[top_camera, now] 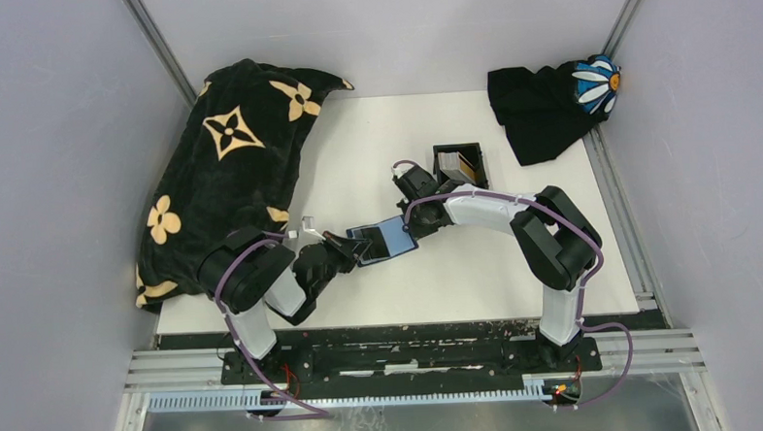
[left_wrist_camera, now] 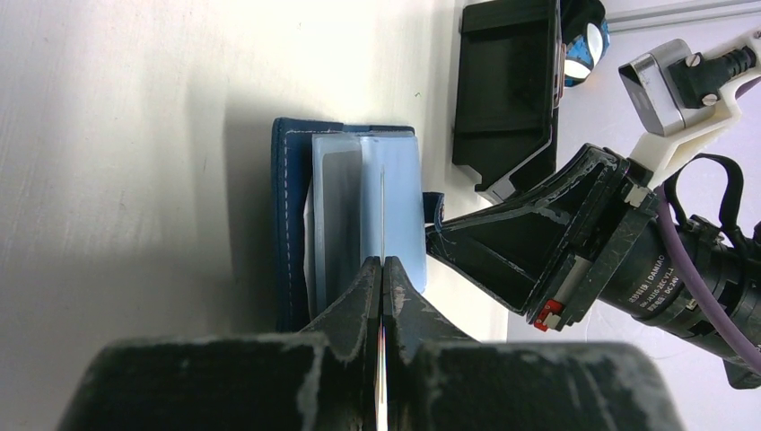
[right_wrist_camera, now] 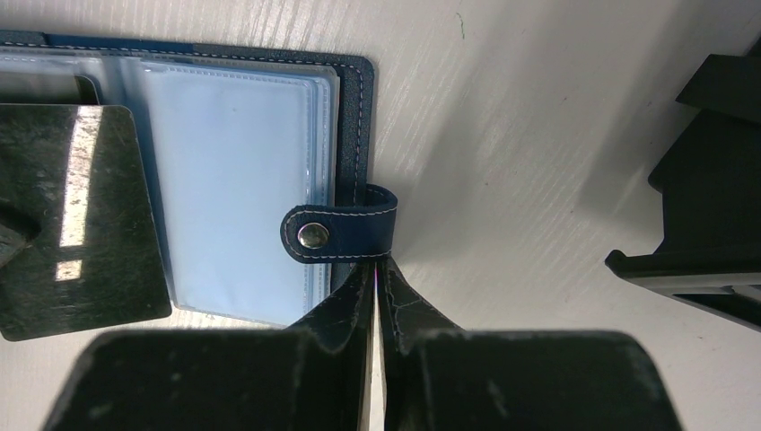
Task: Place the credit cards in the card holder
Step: Insert the credit card into the card holder.
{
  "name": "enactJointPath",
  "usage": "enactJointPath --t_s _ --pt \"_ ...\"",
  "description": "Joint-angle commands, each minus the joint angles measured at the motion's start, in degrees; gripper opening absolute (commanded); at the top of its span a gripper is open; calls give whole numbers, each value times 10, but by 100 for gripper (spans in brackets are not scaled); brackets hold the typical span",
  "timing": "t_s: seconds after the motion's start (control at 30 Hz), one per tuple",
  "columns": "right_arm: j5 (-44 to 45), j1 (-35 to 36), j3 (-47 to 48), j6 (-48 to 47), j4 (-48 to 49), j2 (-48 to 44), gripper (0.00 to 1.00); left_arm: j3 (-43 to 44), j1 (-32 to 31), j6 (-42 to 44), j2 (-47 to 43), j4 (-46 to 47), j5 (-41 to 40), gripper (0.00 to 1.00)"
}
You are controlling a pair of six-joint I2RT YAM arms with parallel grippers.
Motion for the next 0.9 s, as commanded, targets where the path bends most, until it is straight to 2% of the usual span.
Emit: enactJointPath --t_s 0.0,0.5,0.87 --pt "-3 5 -1 3 13 1 8 -1 0 -12 -23 -10 -10 3" --pt "-1 5 0 -1 8 -3 8 6 -7 -2 -46 -52 -29 3" --pt "-2 6 -3 -3 8 -5 8 13 -10 -6 -31 -43 -33 3"
